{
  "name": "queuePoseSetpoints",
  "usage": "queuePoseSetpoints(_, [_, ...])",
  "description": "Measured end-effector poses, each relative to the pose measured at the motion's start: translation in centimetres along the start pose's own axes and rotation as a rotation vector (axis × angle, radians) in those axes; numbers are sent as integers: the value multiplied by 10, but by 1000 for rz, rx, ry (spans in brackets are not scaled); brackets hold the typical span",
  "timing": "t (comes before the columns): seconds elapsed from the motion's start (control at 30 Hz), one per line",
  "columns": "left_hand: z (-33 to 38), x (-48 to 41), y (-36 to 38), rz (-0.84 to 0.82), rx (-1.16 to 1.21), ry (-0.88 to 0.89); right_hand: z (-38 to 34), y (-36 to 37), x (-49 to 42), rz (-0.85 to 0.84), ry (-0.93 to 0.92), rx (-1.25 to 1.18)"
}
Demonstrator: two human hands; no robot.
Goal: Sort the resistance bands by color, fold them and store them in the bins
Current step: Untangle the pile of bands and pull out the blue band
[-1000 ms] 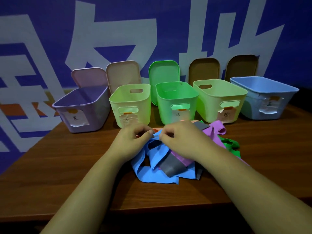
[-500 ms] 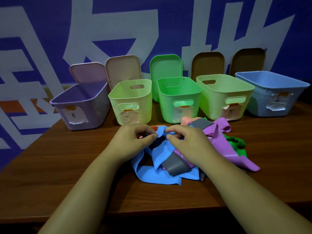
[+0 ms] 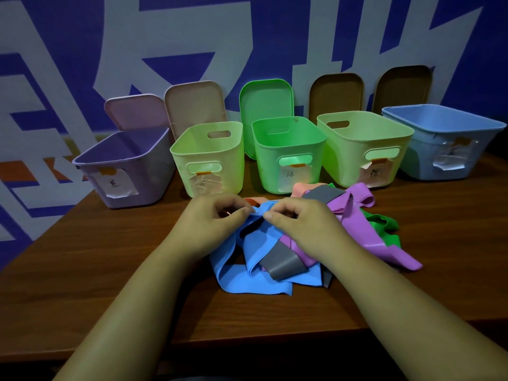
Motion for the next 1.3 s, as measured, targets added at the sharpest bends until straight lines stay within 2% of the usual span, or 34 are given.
queuePoseSetpoints(0.23, [-1, 2, 1, -31, 83, -11, 1, 2, 0, -11, -14, 15])
queuePoseSetpoints(0.37, [-1, 3, 3, -102, 21, 29, 2, 3, -1, 4, -26, 27])
queuePoseSetpoints(0.63, [-2, -1, 9, -83, -120, 101, 1, 4, -2, 9, -69, 2])
queuePoseSetpoints(0.87, [0, -3, 11, -14, -76, 114, -7, 2, -1, 44, -196, 14])
queuePoseSetpoints(1.03, [2, -2, 5, 56, -42, 86, -7, 0, 0, 81, -190, 17])
queuePoseSetpoints(1.3, [4, 0, -2, 197, -2, 144, -10, -2, 3, 99, -195, 37])
Point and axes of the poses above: each hand's wrist, its own x-axis away from the middle knuckle, its own y-axis out of the palm, z = x × y, the point moved 5 cm from there along -x, towards the middle knuckle, and after that the axes turned 11 degrees about -y, right-handed, at the moved point
